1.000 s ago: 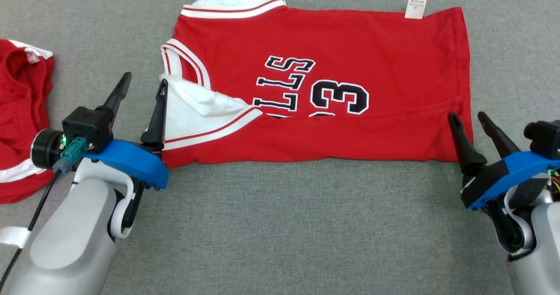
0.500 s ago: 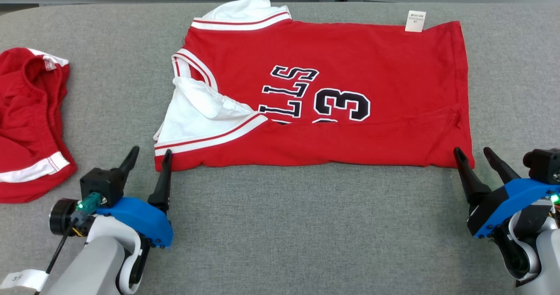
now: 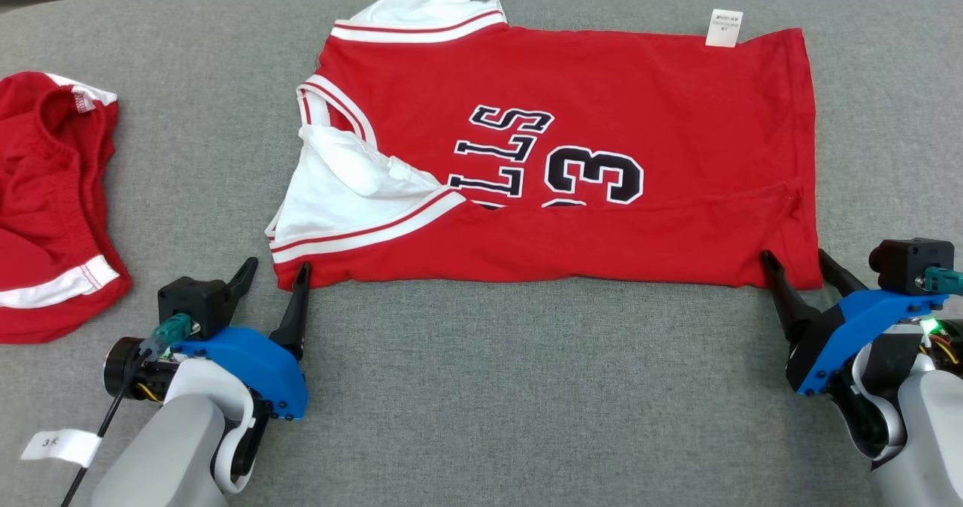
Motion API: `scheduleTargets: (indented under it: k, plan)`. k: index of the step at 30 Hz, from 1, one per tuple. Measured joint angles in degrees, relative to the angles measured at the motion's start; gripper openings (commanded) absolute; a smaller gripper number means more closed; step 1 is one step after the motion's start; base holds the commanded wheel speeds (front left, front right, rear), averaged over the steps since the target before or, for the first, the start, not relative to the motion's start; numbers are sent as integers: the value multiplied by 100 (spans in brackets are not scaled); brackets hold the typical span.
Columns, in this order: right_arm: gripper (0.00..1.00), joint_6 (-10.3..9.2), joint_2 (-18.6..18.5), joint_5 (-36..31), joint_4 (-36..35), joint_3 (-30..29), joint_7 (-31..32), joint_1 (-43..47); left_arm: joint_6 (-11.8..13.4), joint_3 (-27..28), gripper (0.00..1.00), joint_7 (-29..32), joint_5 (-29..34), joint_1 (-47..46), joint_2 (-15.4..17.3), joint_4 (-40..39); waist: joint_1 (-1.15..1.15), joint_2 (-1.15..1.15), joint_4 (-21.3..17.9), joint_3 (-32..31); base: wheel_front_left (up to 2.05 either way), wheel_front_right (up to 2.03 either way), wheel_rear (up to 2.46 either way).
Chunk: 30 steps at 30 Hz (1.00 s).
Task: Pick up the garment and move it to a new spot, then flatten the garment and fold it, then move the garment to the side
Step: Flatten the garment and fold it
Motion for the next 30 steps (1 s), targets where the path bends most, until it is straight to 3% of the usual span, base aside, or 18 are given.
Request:
scheduleTargets:
  k: [2,3,4,5,6,7,18,30]
  plan:
    - [100,0,1,-1,89,41,-1,-42,-62,-40,100,97,-40,-56,-20,101,0,0,4,-6,0,0,0]
    - [64,-1,1,0,124,62,0,-62,-92,-62,100,159,-46,-81,-30,153,0,0,6,-12,0,0,0]
    - [43,-2,-1,3,156,85,-1,-85,-116,-77,99,193,-55,-107,-40,187,0,0,11,-20,0,0,0]
    - [0,-2,-12,9,168,129,-11,-102,-141,-85,45,193,-62,-130,-46,215,0,0,16,-26,0,0,0]
    - [0,-2,-11,25,178,159,-59,-119,-144,-89,15,193,-68,-146,-53,246,0,0,20,-34,0,0,0]
    - [0,-2,-2,49,191,185,-85,-131,-158,-94,0,193,-81,-159,-65,278,0,0,21,-48,0,0,0]
    - [0,0,8,188,236,332,-480,-41,-76,-111,0,-10,-54,-98,-51,197,0,0,27,-460,0,0,0]
    - [0,0,37,446,-624,238,-413,1095,456,-66,0,-25,-182,1078,293,-906,0,0,50,-1089,0,0,0]
